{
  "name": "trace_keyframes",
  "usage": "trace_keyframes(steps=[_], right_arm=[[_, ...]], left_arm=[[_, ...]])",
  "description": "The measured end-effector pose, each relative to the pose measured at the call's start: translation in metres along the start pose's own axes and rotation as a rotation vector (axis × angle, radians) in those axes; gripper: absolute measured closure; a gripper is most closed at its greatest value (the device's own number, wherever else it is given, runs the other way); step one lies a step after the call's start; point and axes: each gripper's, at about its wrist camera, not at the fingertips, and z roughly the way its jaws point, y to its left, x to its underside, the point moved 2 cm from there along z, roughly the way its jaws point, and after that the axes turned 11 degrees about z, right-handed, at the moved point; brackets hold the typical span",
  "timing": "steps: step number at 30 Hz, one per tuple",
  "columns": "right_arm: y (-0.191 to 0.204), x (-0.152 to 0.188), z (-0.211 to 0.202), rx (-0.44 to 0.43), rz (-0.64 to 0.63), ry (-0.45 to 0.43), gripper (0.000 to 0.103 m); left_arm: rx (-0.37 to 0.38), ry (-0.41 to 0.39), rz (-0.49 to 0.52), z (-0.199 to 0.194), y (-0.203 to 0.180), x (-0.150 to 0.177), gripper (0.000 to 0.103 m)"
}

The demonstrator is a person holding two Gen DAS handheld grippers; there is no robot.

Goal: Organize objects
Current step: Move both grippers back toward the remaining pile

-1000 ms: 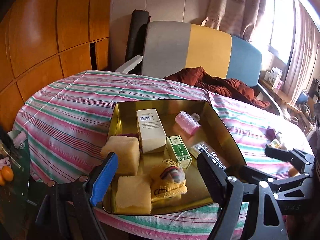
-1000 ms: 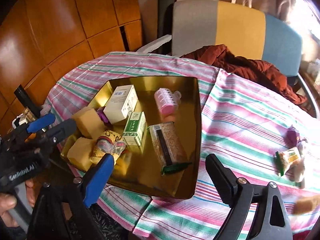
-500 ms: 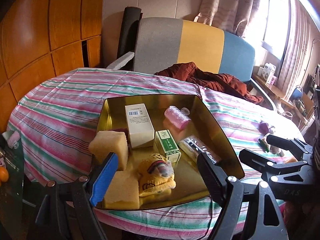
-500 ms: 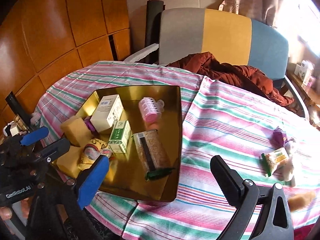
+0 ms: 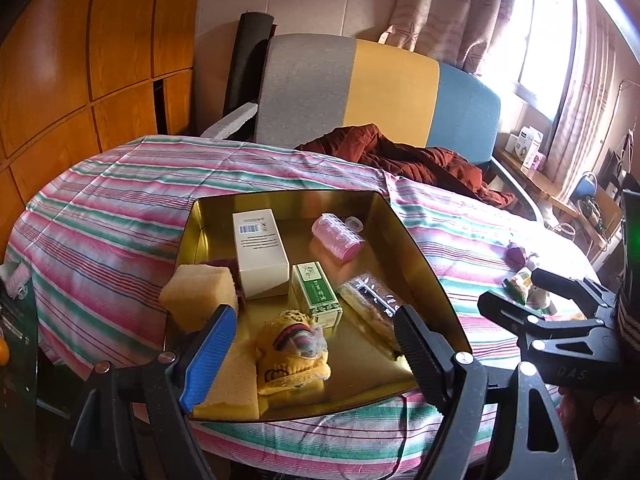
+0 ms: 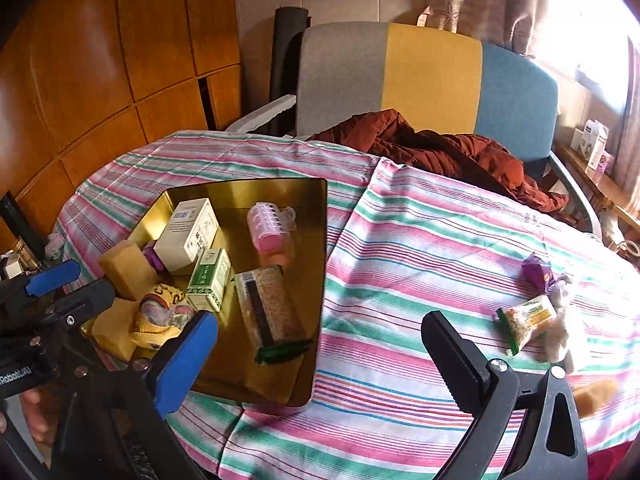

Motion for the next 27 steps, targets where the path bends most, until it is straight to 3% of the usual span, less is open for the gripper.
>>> trace_keyframes(steps=[19,27], right_arm=[[-0.05,-0.003,-0.004,0.083,0.052,-0.016,0.0],[-0.133,-0.018,-0.004,0.175,0.182,0.0,0.0]], left_arm=[[0.028,0.025,0.095,0.007,-0.036,-0.008,0.021],[0.093,0.012,0.181,0.013,-0.07,-0.023,0.021]])
